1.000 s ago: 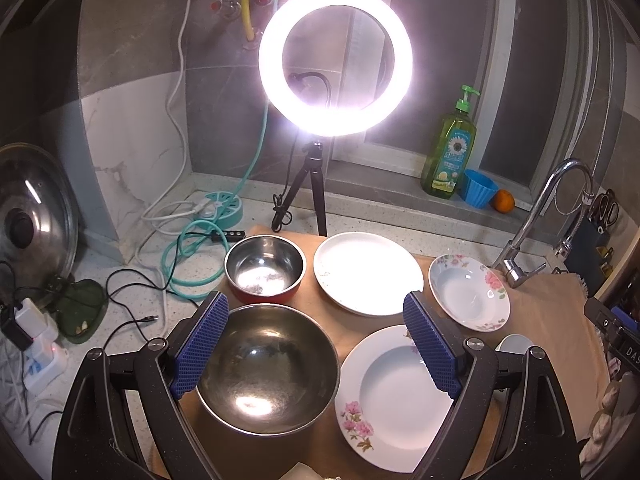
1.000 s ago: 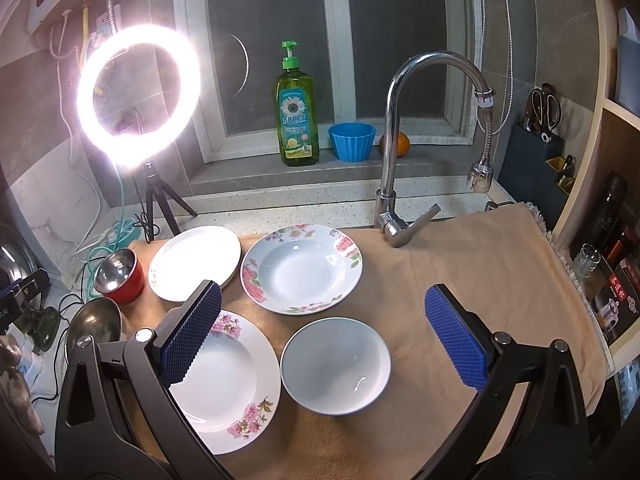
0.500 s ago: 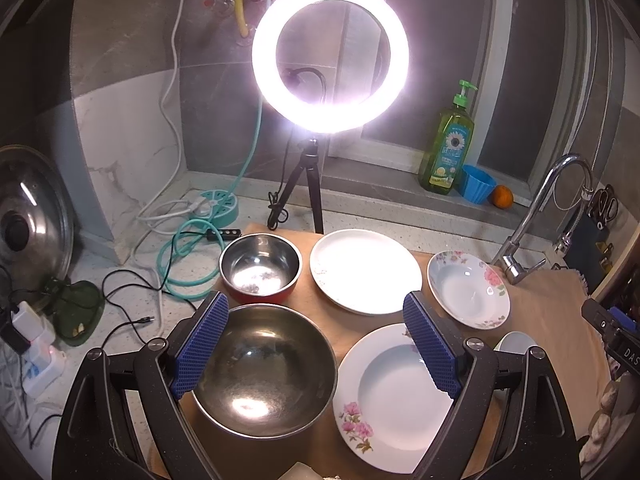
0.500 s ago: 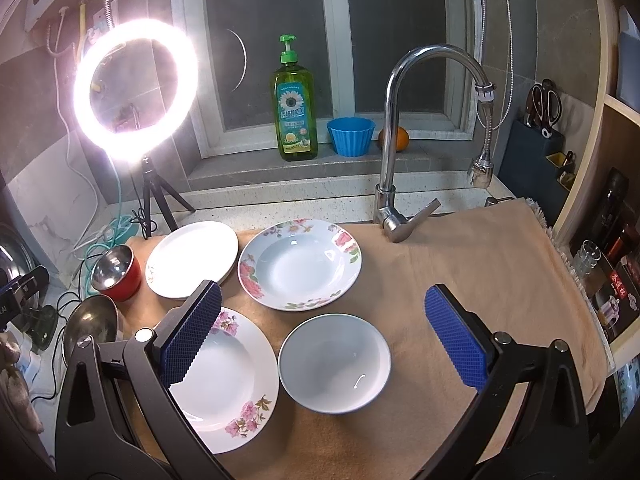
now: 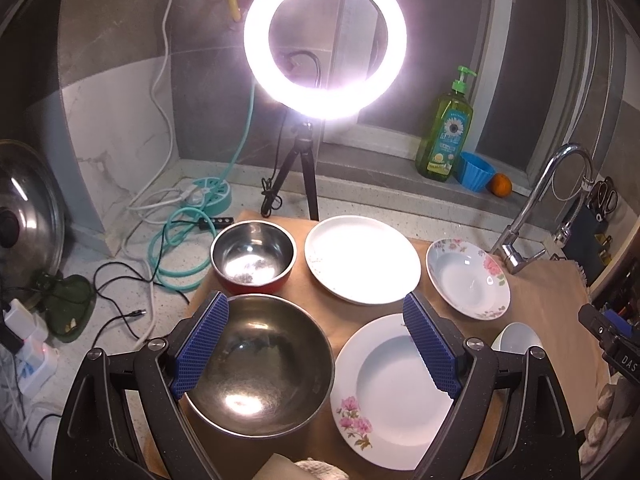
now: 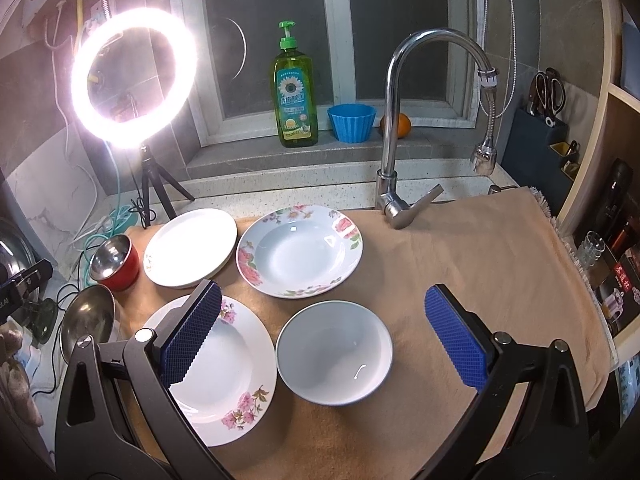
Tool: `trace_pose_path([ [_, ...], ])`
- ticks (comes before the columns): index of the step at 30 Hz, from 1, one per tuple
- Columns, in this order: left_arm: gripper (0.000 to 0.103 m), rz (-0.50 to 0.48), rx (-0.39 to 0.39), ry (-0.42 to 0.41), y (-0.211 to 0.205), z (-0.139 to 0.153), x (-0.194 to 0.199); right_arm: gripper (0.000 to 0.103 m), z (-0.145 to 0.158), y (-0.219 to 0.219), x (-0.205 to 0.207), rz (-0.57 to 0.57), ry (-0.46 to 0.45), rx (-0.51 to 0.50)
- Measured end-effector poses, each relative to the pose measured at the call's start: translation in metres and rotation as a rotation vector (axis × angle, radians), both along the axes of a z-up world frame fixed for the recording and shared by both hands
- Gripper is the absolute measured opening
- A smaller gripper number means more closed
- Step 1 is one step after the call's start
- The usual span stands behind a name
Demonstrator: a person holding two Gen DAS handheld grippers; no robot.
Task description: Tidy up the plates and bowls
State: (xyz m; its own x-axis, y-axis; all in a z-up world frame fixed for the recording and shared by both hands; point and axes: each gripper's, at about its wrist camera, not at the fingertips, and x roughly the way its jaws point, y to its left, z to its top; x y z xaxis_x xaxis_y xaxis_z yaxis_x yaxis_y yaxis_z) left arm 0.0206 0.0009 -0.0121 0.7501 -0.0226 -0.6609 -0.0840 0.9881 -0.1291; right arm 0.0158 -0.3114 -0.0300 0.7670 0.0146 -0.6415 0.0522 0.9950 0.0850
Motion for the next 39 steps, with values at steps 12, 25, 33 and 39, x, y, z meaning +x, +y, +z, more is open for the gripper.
trace_pose_path([
  [12,0.08,-0.133,-0.023,0.109,-0.006,-0.021,0.025,0.103,-0.029,0.002,-0.01,0.048,0.099,0.025],
  [25,0.043,-0.351,-0.119,0.338,-0.023,-0.056,0.07,0.087,-0.073,-0.009,-0.02,0.088,0.261,0.216],
  [33,0.022,-0.396,-0.244,0.538,-0.024,-0.083,0.107,0.062,-0.105,-0.01,-0.016,0.137,0.386,0.413],
  [39,0.021,-0.403,-0.239,0.606,-0.027,-0.097,0.123,0.053,-0.123,-0.004,-0.008,0.159,0.446,0.502],
])
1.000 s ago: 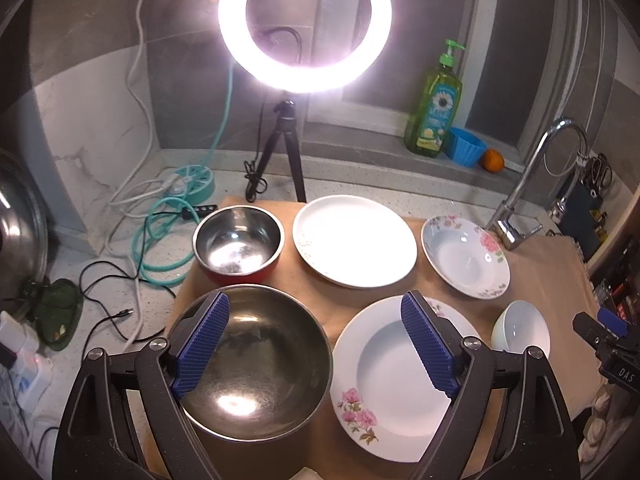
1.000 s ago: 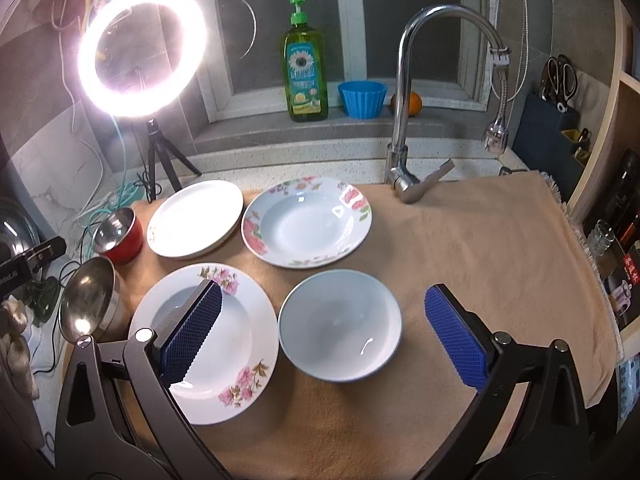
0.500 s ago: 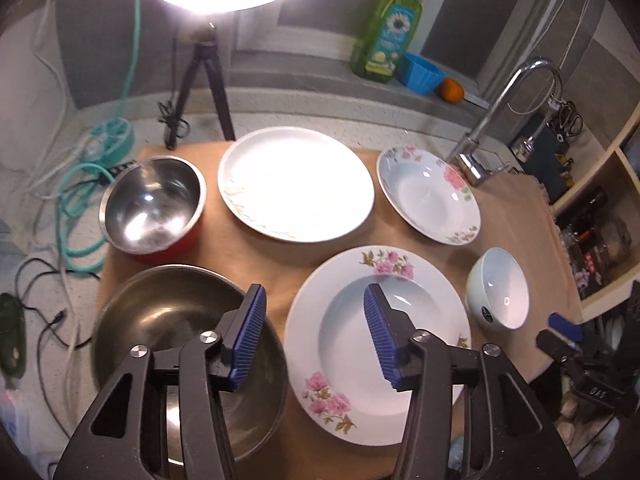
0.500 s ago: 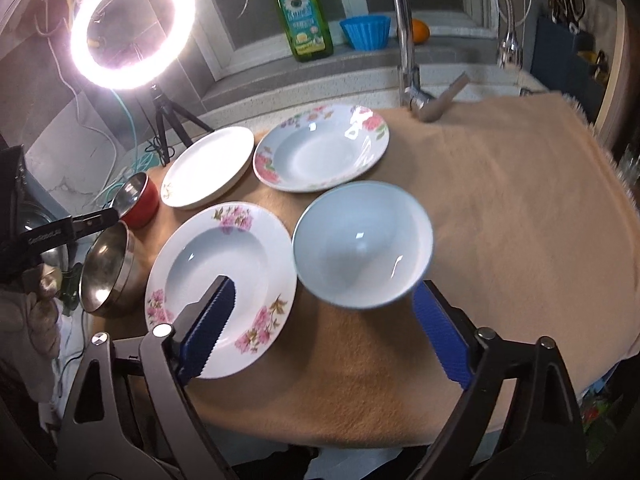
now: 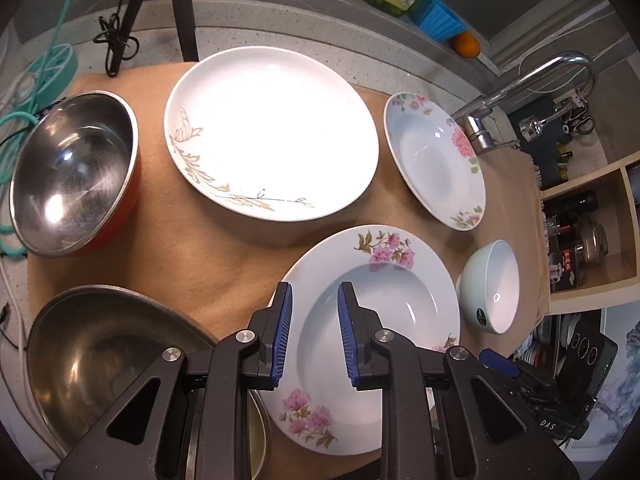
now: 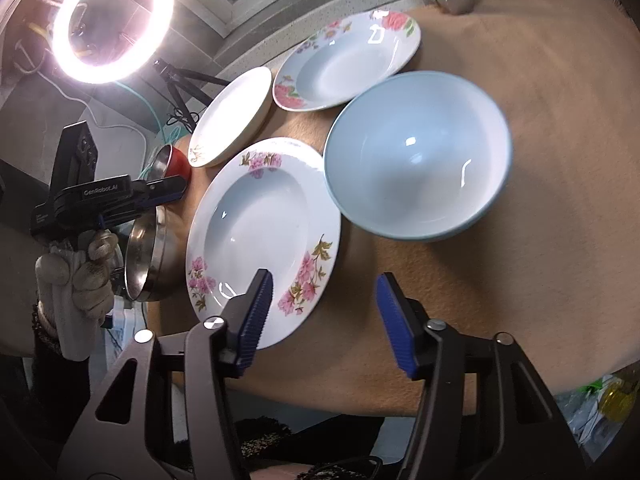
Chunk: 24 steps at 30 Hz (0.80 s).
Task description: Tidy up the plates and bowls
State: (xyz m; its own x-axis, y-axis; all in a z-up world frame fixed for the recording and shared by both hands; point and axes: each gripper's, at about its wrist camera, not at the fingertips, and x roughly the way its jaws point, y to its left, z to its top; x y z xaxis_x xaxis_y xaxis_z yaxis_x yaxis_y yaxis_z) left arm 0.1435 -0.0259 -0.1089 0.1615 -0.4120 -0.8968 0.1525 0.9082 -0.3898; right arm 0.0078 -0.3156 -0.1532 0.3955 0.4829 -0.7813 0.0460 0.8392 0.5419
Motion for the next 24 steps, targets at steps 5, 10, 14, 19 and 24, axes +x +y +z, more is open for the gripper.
trace_pose_path([
  [5,0.021,0.01,0.028,0.01,0.001,-0.005,0.01,0.044,-0.012,0.001,0.006,-0.006,0.041,0.062],
  [10,0.021,0.007,0.051,0.033,0.001,-0.015,0.019,0.041,-0.022,0.003,0.012,-0.014,0.069,0.098],
  [14,0.021,-0.008,0.068,0.039,-0.005,-0.017,0.022,0.038,-0.024,0.003,0.014,-0.014,0.078,0.108],
  [19,0.021,-0.032,0.097,0.048,-0.014,-0.022,0.026,0.037,-0.029,0.003,0.017,-0.016,0.091,0.12],
  [24,0.021,-0.068,0.131,0.043,-0.024,-0.023,0.027,0.031,-0.032,0.003,0.018,-0.013,0.1,0.133],
])
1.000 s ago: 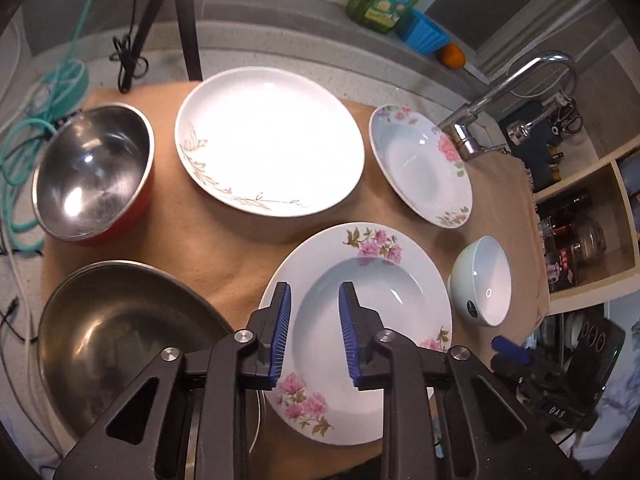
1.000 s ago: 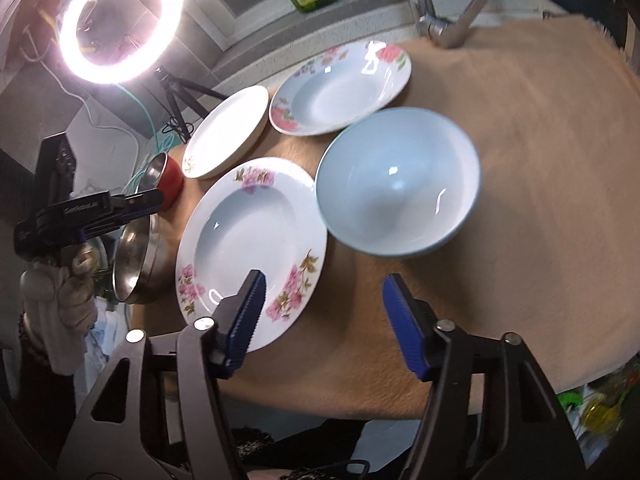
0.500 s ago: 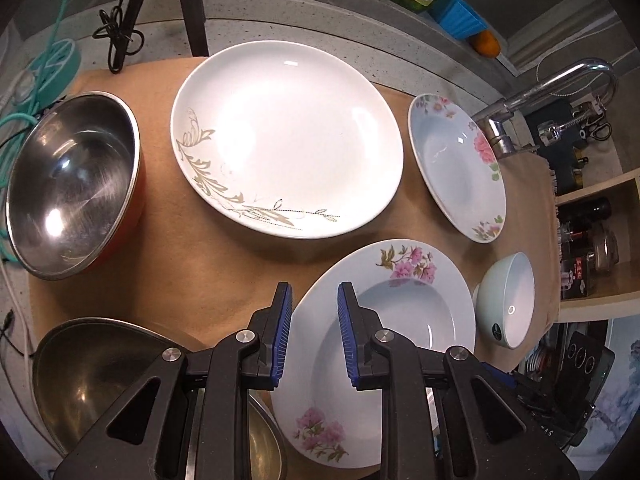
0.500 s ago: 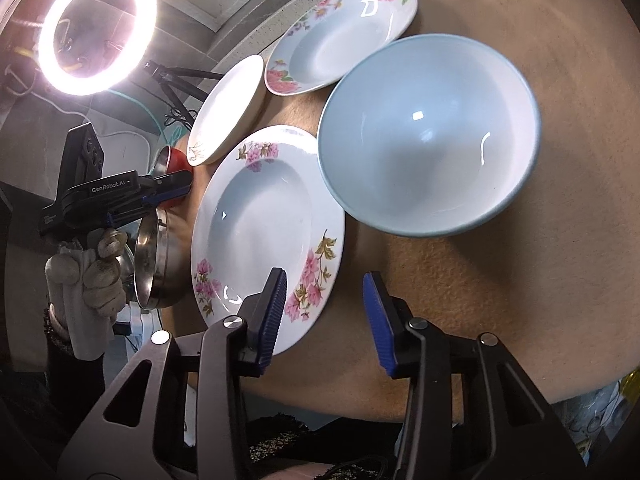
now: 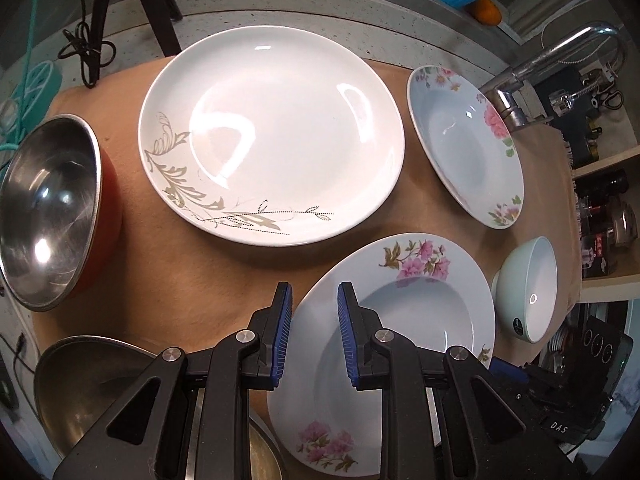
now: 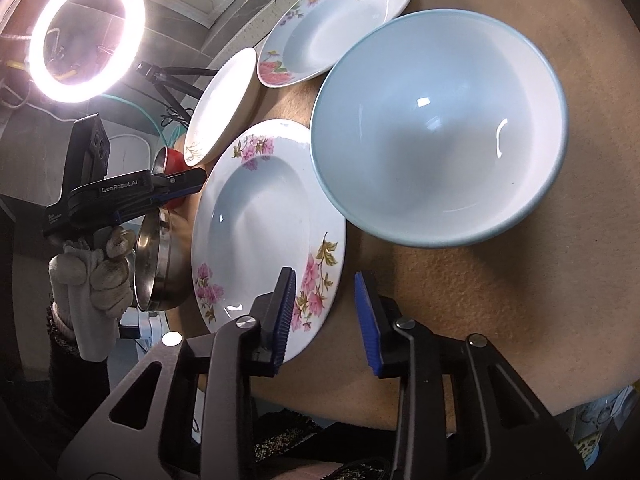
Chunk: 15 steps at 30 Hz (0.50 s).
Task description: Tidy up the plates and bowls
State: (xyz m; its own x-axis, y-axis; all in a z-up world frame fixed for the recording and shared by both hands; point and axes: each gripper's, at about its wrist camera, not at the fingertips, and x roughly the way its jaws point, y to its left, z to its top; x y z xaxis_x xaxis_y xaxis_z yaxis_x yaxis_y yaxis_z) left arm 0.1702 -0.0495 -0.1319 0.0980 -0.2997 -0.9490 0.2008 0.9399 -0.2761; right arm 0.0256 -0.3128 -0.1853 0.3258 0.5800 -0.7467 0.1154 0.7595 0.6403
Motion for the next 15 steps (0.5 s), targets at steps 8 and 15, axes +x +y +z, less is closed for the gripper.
trace_pose_path([
  [8,0.021,-0.018,0.021,0.007,-0.009,-0.001,0.003,0.022,-0.003,0.001,0.001,0.006,0.01,0.014],
  [15,0.021,-0.029,0.045,0.013,-0.015,-0.005,0.003,0.017,-0.01,0.002,0.001,0.01,0.027,0.029],
])
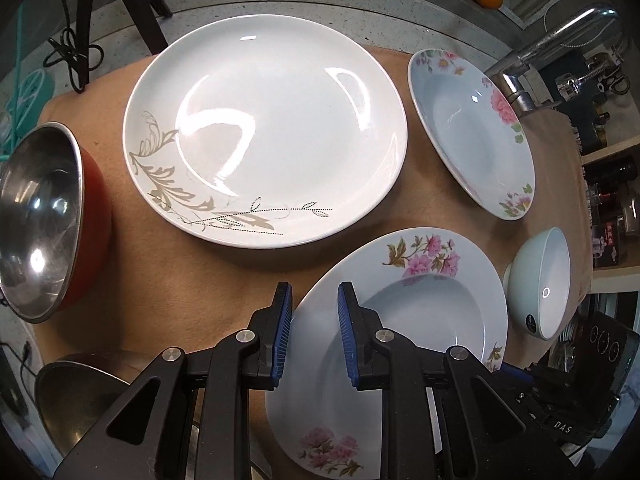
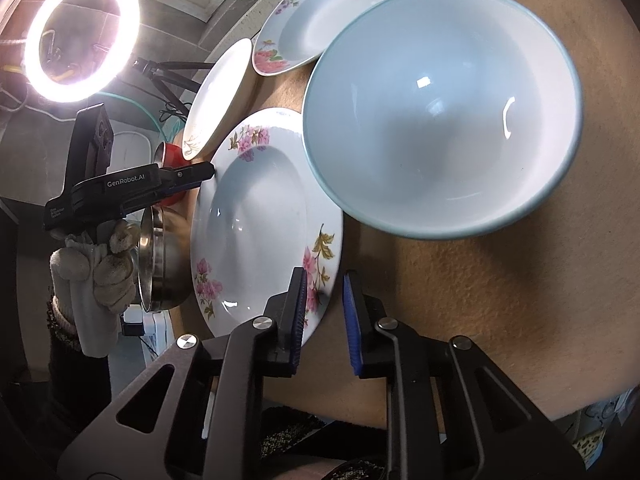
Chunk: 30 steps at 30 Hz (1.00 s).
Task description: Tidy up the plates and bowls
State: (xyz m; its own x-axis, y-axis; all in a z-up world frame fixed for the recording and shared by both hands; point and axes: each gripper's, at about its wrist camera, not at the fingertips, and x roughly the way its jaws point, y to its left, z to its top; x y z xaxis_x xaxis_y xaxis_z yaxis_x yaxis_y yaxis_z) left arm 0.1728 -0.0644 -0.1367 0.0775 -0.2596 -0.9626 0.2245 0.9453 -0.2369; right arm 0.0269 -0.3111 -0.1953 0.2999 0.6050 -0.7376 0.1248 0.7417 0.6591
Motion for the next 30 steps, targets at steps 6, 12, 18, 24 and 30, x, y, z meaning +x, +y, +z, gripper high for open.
trace_pose_path([
  [6,0.021,-0.011,0.009,-0.007,0.0,0.0,0.0,0.015,-0.003,0.006,0.001,0.019,0.005,0.003],
  [12,0.021,-0.023,0.023,-0.019,-0.001,0.0,-0.002,0.015,-0.002,0.009,0.002,0.029,-0.001,-0.018],
  [18,0.021,-0.039,0.051,-0.037,-0.007,0.002,-0.007,0.015,0.0,0.011,0.0,0.04,-0.004,-0.04],
  [24,0.021,-0.041,0.063,-0.047,-0.016,0.002,-0.013,0.015,0.001,0.01,-0.001,0.047,0.002,-0.043],
  [30,0.021,-0.053,0.075,-0.054,-0.022,0.003,-0.019,0.015,0.0,0.01,-0.002,0.051,0.01,-0.041],
])
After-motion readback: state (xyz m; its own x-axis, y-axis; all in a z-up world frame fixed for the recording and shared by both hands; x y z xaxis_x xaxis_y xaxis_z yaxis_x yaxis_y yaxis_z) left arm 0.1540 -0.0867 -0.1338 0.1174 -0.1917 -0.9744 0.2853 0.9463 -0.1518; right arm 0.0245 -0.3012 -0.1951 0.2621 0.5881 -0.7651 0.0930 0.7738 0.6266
